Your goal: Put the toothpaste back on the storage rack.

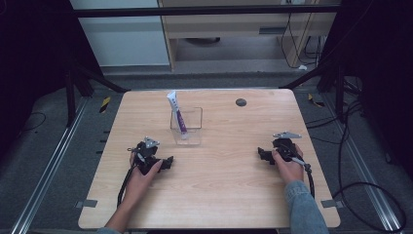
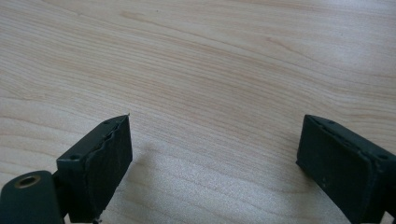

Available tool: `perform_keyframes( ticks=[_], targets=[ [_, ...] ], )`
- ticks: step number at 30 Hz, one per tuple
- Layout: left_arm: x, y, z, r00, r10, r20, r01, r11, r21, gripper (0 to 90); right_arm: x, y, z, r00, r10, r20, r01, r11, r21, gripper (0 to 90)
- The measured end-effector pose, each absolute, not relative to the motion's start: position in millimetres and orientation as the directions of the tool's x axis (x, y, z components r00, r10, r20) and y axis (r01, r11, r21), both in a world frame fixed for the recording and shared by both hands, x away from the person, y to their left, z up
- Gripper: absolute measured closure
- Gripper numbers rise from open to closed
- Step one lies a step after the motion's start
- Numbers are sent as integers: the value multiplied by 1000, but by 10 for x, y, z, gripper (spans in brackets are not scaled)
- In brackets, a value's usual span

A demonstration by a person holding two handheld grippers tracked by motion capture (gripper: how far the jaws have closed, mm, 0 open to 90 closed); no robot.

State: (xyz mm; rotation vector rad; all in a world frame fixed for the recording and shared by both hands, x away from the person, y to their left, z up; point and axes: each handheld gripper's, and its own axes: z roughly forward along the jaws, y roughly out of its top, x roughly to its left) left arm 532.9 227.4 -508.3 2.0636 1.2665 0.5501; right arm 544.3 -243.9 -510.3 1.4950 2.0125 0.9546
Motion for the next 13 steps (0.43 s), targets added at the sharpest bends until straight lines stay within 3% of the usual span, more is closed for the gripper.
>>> perform_keyframes(
  ticks=[3, 11, 13],
  targets=[
    [5329, 2274, -5083, 446, 895, 18, 623, -325, 711, 0, 5443, -2389, -5110, -315, 949, -3, 637, 213, 741, 83],
    [5329, 2274, -5083, 446, 895, 18, 623, -325, 711, 0, 5431, -2330, -5114, -314, 950, -6, 643, 217, 734, 49],
    [5329, 2274, -5083, 447, 895, 18, 623, -326, 711, 0, 5444, -2279, -5118, -272, 962, -7, 657, 191, 729, 17]
  ],
)
